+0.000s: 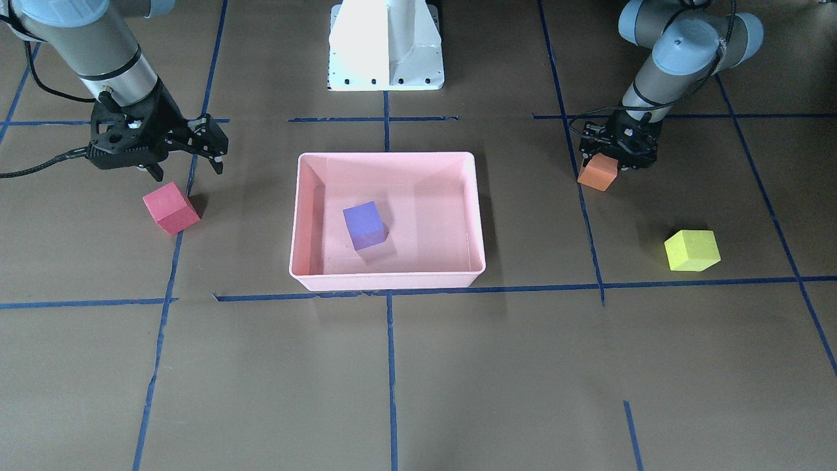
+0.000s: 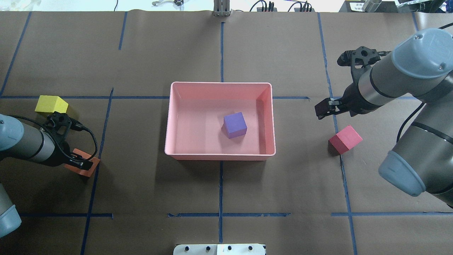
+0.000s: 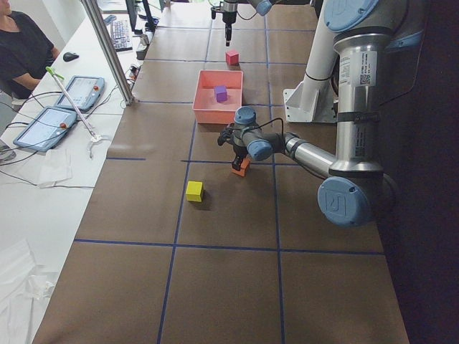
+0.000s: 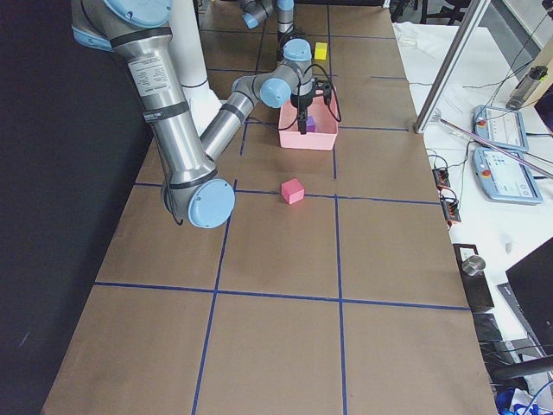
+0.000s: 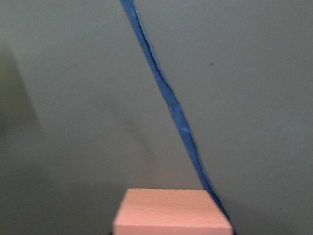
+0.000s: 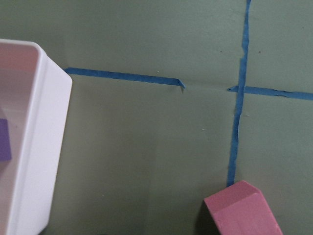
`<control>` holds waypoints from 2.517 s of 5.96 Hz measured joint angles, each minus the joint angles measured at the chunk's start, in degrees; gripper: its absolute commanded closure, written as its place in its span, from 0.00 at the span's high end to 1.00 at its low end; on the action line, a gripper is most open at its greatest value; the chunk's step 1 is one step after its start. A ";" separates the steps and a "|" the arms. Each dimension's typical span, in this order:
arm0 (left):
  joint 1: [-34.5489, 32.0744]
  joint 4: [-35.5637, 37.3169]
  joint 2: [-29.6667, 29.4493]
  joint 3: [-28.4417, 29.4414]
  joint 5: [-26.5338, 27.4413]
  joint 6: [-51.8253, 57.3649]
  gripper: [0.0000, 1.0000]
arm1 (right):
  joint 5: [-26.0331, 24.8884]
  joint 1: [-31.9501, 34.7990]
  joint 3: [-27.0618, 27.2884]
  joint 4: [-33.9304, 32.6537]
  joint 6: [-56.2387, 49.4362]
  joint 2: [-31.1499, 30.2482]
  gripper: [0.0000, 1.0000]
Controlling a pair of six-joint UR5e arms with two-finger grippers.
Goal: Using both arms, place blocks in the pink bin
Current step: 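Drop the orange cube into the bin while the right gripper lowers to red cube, then grasp the red cube with the right gripper while the left gripper withdraws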
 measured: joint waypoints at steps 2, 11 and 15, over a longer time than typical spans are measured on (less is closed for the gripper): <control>0.06 0.83 -6.10 -5.70 -0.51 -10.96 0.00 | -0.26 1.13 -2.35 0.10 -5.80 -1.94 1.00; 4.52 16.52 -43.21 14.58 5.75 -33.40 0.46 | -3.10 -2.77 -10.32 0.34 -28.44 -1.51 1.00; 5.81 16.70 -43.04 14.06 8.14 -33.30 1.00 | -4.46 -4.61 -12.81 0.21 -31.71 -1.48 1.00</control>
